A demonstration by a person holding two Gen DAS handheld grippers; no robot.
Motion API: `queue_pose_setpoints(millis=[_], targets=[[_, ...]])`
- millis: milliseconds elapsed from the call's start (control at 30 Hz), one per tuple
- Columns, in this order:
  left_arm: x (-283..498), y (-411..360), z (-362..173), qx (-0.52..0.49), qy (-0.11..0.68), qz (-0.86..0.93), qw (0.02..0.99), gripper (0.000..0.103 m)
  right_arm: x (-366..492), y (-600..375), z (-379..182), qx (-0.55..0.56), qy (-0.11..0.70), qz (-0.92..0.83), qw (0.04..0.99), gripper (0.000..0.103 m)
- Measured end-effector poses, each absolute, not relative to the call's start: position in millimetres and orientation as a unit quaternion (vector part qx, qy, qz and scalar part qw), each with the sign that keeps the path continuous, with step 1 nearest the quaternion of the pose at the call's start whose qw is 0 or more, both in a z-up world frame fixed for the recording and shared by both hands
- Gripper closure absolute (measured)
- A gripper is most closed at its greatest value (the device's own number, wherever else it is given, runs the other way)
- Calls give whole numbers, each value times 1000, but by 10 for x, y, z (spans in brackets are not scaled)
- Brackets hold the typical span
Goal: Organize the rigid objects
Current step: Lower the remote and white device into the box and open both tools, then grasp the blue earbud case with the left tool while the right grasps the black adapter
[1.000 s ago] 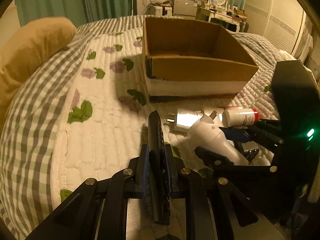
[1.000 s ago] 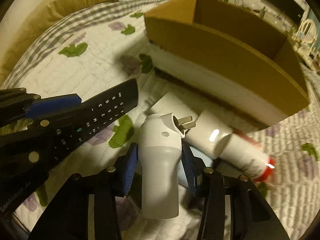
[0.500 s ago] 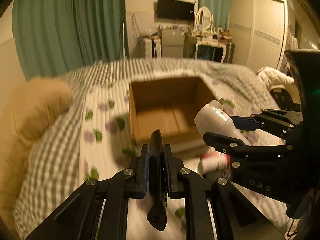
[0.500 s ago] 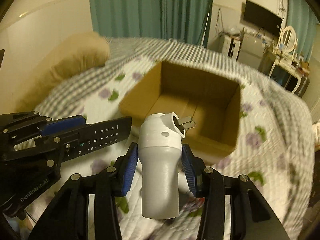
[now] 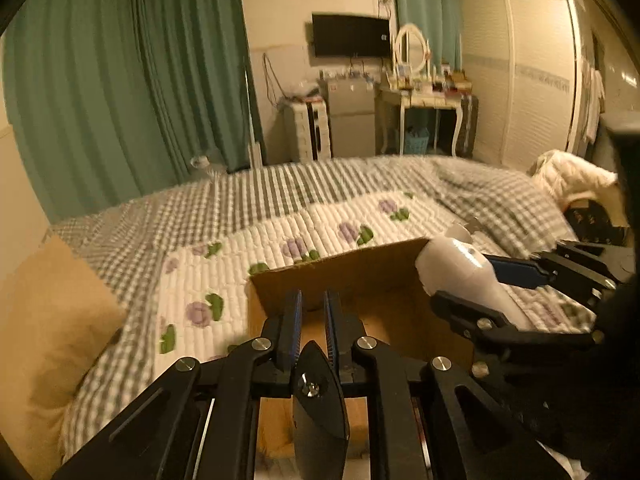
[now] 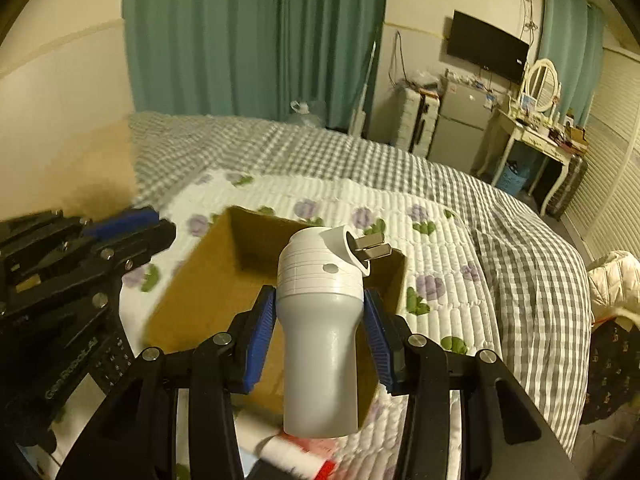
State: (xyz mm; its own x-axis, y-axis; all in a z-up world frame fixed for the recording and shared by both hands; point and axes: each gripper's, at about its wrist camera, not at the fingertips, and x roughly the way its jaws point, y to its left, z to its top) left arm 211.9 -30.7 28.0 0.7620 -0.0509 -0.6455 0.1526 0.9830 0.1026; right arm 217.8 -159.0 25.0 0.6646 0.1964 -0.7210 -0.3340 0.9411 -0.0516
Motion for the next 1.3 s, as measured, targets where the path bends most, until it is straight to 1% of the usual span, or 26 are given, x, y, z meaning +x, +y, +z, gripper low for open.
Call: queue_pose_setpoints(millis=[200, 400, 433, 467, 500, 533, 567, 600, 633, 667, 700, 767, 800, 833, 867, 900, 1033, 1067, 1100, 1133, 1200, 1300], targets=[[2561, -316, 7, 57, 380, -62, 921, 92, 2529, -1642, -146, -79, 421, 142, 893, 60], [2907, -382, -48, 61, 389, -61, 917, 91, 2644, -1601, -350, -78, 430, 150, 887, 60], [2938, -391, -55, 63, 387, -60, 918, 89, 2658, -1599, -373, -78, 431, 150, 887, 60], [2947, -392, -63, 66, 385, -58, 919, 89, 2664, -1602, -387, -78, 429, 146, 888, 57], [2944, -399, -70, 72, 384, -55, 919, 87, 2660, -1607, -387, -80, 425, 141, 891, 43], [2942, -406, -83, 78, 385, -51, 918, 84, 2648, -1628, -376, -82, 417, 137, 895, 37], [2943, -406, -89, 81, 388, -49, 917, 80, 2632, -1646, -365, -80, 411, 136, 898, 35], [2944, -403, -91, 82, 389, -48, 916, 70, 2617, -1667, -344, -76, 410, 138, 899, 35], [2926, -383, -87, 81, 387, -46, 917, 58, 2598, -1687, -316, -73, 409, 139, 899, 35], [2894, -367, -71, 80, 384, -43, 919, 52, 2579, -1708, -291, -72, 408, 138, 900, 34], [2861, -349, -51, 79, 380, -41, 921, 47, 2543, -1727, -255, -72, 404, 136, 902, 34], [2766, -316, -1, 78, 375, -43, 923, 47, 2458, -1762, -174, -76, 398, 132, 905, 34], [2716, -301, 27, 78, 375, -44, 923, 44, 2411, -1784, -139, -77, 394, 130, 906, 33], [2622, -282, 64, 78, 371, -44, 924, 36, 2330, -1807, -80, -81, 390, 126, 909, 31], [2558, -271, 96, 79, 367, -43, 926, 32, 2260, -1824, -32, -84, 387, 123, 910, 27], [2472, -256, 129, 80, 362, -42, 928, 24, 2194, -1836, 13, -85, 384, 121, 911, 24], [2038, -177, 258, 76, 347, -41, 934, 20, 1833, -1903, 230, -91, 364, 116, 920, 19], [1917, -153, 289, 72, 343, -40, 936, 17, 1719, -1914, 289, -92, 358, 114, 922, 15], [1809, -136, 317, 69, 340, -39, 937, 9, 1632, -1918, 332, -93, 353, 114, 924, 10], [1647, -115, 348, 66, 333, -36, 940, 3, 1522, -1929, 382, -95, 347, 113, 926, 9], [1440, -94, 375, 63, 325, -36, 943, 0, 1307, -1949, 462, -99, 338, 111, 929, 5], [1128, -42, 361, 54, 322, -30, 945, 0, 1054, -1930, 505, -106, 334, 113, 930, 3]])
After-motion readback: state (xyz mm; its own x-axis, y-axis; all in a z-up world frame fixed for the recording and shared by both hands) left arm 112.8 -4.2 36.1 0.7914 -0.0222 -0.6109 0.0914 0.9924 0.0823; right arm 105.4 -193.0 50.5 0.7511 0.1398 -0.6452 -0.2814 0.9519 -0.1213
